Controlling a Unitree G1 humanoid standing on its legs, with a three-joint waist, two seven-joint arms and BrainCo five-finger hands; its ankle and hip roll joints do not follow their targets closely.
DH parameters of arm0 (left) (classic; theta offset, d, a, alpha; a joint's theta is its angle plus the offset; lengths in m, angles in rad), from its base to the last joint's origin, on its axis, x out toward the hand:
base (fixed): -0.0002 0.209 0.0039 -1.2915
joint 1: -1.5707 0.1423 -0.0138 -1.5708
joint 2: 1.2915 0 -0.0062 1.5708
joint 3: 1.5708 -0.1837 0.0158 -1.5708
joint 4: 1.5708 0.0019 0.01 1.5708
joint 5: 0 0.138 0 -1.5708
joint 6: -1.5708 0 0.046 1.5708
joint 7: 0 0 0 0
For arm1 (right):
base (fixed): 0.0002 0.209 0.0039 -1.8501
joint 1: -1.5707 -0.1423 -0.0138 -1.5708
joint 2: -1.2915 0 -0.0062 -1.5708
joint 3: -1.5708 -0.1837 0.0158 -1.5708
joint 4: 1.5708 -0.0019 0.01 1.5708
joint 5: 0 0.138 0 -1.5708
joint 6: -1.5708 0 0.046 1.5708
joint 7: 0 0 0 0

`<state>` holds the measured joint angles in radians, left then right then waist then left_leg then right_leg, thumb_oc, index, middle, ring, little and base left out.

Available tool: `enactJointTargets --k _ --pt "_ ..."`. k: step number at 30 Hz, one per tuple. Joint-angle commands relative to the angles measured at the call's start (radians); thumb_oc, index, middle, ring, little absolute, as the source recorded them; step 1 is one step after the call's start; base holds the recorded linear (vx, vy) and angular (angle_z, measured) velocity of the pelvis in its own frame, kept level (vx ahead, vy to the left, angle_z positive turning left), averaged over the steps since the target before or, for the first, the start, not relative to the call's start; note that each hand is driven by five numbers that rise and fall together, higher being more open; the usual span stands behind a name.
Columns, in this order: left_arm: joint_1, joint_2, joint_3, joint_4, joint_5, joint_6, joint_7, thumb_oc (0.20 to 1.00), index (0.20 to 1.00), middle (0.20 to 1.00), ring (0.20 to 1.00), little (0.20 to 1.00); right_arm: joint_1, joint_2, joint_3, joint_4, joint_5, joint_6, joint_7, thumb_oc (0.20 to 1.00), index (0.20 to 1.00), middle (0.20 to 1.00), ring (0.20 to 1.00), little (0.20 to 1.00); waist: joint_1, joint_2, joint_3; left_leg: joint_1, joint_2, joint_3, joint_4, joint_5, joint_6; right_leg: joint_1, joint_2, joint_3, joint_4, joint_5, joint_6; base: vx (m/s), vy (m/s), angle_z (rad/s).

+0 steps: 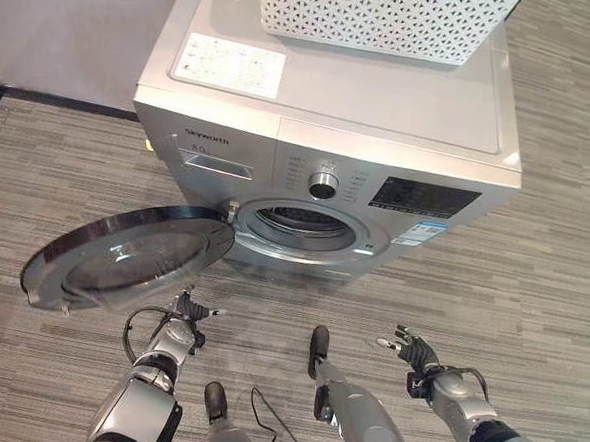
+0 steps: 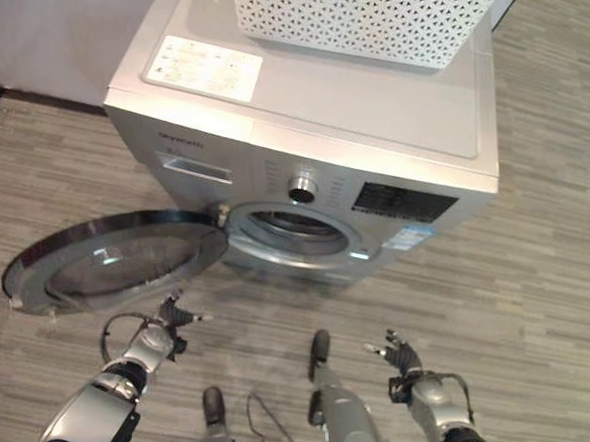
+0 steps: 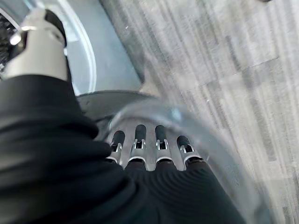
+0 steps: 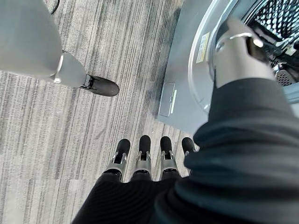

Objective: Grab the laundry basket,head to the washer,open it,put in the laundry and shut it.

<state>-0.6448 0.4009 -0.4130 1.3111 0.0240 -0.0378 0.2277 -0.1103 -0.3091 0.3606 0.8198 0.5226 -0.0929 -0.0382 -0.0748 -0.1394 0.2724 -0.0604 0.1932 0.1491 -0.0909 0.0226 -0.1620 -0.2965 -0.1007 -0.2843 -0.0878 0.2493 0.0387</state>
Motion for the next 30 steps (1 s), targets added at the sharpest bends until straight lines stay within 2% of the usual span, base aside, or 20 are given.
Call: enactJointTargets --k 1,6,11,17,22,24,30 --pt "-0.143 0.096 0.033 0.068 -0.032 -0.033 0.09 1.0 1.0 1.0 1.0 1.0 0.014 -0.034 -0.003 -0.079 0.006 -0.058 0.002 1.0 1.0 1.0 1.0 1.0 -0.028 -0.017 0.029 -0.123 0.014 -0.025 0.004 0.043 0.021 0.039 -0.073 0.04 0.001 -0.116 0.12 0.0 0.0 0.0" --pt "-0.212 0.15 0.059 0.08 -0.052 -0.024 0.141 1.0 1.0 1.0 1.0 1.0 0.016 -0.058 0.014 -0.118 0.005 -0.066 -0.004 1.0 1.0 1.0 1.0 1.0 -0.036 -0.028 0.036 -0.134 0.021 -0.026 0.004 0.048 0.018 0.029 -0.071 0.041 0.001 -0.115 0.123 0.0 -0.002 0.02" --pt "-0.235 0.187 0.074 0.085 -0.064 -0.025 0.146 1.0 1.0 1.0 1.0 1.0 0.017 -0.068 0.015 -0.121 0.006 -0.063 0.001 1.0 1.0 1.0 1.0 1.0 -0.034 -0.033 0.041 -0.132 0.026 -0.021 0.004 0.051 0.015 0.027 -0.065 0.043 0.001 -0.115 0.123 0.01 -0.004 -0.04" --pt "-0.214 0.192 0.084 0.089 -0.078 -0.03 0.131 1.0 1.0 1.0 1.0 1.0 0.021 -0.071 0.005 -0.114 0.002 -0.06 0.002 1.0 1.0 1.0 1.0 1.0 -0.031 -0.031 0.04 -0.131 0.03 -0.021 0.004 0.051 0.014 0.028 -0.063 0.044 0.001 -0.116 0.122 0.0 -0.002 -0.01" --pt "-0.176 0.154 0.067 0.071 -0.094 -0.046 0.081 1.0 1.0 1.0 1.0 1.0 0.01 -0.079 -0.011 -0.085 -0.001 -0.051 0.0 1.0 1.0 1.0 1.0 1.0 -0.023 -0.008 0.042 -0.131 0.026 -0.023 0.004 0.053 0.014 0.03 -0.064 0.041 0.001 -0.12 0.12 0.0 0.0 0.0" --pt "-0.145 0.125 0.047 0.061 -0.112 -0.052 0.025 1.0 1.0 1.0 1.0 1.0 0.004 -0.082 -0.026 -0.064 -0.004 -0.038 0.006 1.0 1.0 1.0 1.0 1.0 -0.022 0.01 0.038 -0.13 0.024 -0.022 0.004 0.053 0.015 0.032 -0.064 0.043 0.001 -0.122 0.12 0.0 0.0 0.0" --pt "-0.098 0.067 -0.017 0.019 -0.116 -0.062 -0.073 1.0 1.0 1.0 1.0 1.0 -0.002 -0.097 -0.039 -0.041 -0.021 -0.018 0.023 1.0 1.0 1.0 1.0 1.0 -0.021 0.039 0.026 -0.127 0.024 -0.015 0.004 0.052 0.016 0.032 -0.064 0.048 0.001 -0.124 0.117 0.01 0.008 0.0"
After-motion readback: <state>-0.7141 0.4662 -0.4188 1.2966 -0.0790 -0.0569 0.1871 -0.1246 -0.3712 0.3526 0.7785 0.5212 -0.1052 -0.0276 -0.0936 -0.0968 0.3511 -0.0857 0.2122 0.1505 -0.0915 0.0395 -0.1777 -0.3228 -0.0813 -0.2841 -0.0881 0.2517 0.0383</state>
